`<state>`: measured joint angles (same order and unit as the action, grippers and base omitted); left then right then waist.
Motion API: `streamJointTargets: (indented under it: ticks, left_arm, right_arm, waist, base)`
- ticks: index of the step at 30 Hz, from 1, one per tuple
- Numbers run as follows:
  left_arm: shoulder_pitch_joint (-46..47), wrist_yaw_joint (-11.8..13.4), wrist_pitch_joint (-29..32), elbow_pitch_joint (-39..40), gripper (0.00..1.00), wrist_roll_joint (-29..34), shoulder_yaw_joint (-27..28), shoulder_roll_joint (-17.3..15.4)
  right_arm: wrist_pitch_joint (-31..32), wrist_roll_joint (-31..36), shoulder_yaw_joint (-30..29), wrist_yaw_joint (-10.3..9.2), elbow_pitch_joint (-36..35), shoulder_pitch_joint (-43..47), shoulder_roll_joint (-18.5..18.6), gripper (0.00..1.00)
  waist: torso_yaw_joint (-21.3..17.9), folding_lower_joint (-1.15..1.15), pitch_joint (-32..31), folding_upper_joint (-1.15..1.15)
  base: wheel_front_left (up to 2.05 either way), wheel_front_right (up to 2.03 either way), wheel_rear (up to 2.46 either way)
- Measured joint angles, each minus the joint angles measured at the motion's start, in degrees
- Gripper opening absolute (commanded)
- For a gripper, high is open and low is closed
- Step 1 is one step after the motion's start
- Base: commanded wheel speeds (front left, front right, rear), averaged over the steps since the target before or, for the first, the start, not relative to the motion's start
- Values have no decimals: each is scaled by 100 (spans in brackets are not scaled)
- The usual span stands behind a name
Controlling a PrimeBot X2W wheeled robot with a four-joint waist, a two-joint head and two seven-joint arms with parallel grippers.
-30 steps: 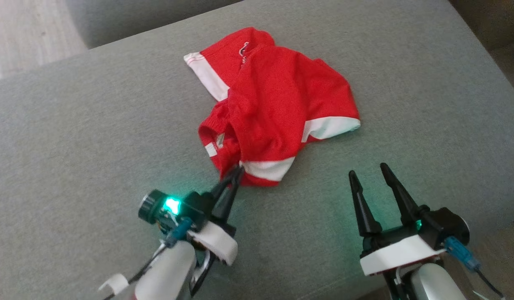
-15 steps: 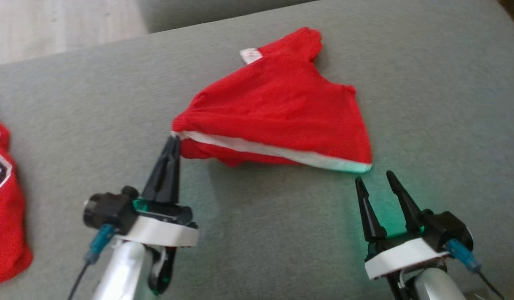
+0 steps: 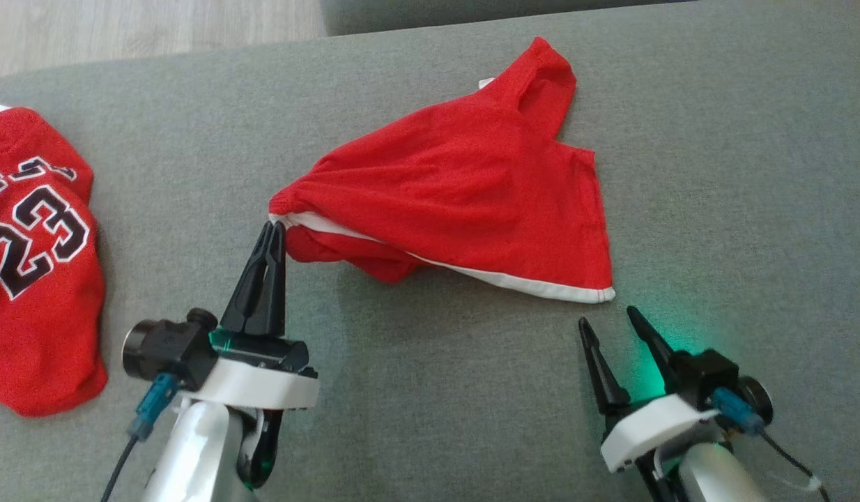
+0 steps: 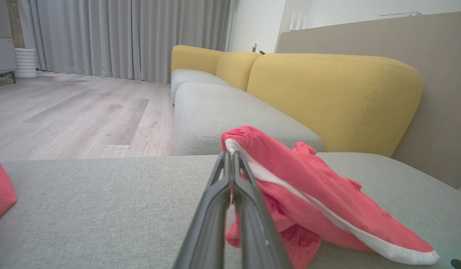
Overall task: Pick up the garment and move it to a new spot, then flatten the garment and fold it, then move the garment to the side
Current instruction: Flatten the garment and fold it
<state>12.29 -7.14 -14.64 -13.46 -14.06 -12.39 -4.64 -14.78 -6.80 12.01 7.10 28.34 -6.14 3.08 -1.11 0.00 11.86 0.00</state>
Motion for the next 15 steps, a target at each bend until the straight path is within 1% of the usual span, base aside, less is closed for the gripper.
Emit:
streamJointTargets:
  ticks: [5, 9, 10, 11, 12, 13, 15]
  left_arm:
    - [8, -1, 0, 2, 0, 54, -31, 8]
    - [41, -1, 0, 2, 0, 59, -62, 9]
    - [44, -1, 0, 2, 0, 59, -69, 9]
    - [49, -2, 0, 2, 0, 59, -77, 9]
    - [57, -2, 0, 2, 0, 59, -86, 9]
    - [71, -2, 0, 2, 0, 59, -98, 9]
    - [126, -2, 0, 1, 0, 59, -104, 5]
  right_arm:
    - [0, 152, -7, 0, 312, -342, 2, 100]
    - [0, 231, -3, 0, 431, -516, 1, 100]
    - [0, 234, 1, 0, 442, -546, 1, 95]
    - [0, 235, 15, 0, 465, -575, 1, 85]
    - [0, 235, 29, 0, 485, -606, 1, 74]
    - [0, 235, 40, 0, 492, -634, 1, 49]
    - [0, 237, 77, 0, 499, -662, 0, 24]
  waist:
    - [55, 0, 83, 0]
    - [73, 0, 169, 0]
    - [76, 0, 188, 0]
    - [79, 0, 207, 0]
    - [80, 0, 225, 0]
    - [81, 0, 241, 0]
    - [66, 0, 262, 0]
  base:
    - [0, 0, 0]
    - [0, 0, 0]
    - [0, 0, 0]
    - [0, 0, 0]
    - [0, 0, 0]
    - [0, 0, 0]
    - [0, 0, 0]
